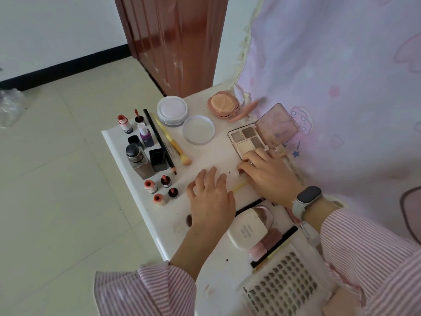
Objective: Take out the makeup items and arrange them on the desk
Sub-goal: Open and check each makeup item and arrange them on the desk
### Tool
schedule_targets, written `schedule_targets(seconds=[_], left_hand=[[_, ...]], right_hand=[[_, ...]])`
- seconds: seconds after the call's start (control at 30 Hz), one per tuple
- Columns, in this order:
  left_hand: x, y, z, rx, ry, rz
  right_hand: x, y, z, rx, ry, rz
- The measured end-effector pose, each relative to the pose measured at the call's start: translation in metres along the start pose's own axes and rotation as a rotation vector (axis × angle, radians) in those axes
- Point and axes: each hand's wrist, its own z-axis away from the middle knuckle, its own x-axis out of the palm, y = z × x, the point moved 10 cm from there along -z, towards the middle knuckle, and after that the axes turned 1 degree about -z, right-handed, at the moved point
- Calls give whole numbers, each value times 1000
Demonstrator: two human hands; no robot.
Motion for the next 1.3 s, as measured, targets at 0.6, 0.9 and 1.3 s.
schedule_targets(seconds=[0.6,0.9,1.3], left_hand=[[-51,-6,29,114,234,734],[-35,-6,51,224,93,782],[-31,-35,54,-106,153,804]], right_hand=[[-21,16,24,517,-91,-1051],[20,-41,61,398,-781,-1189],[-14,3,45,665,131,-1179]])
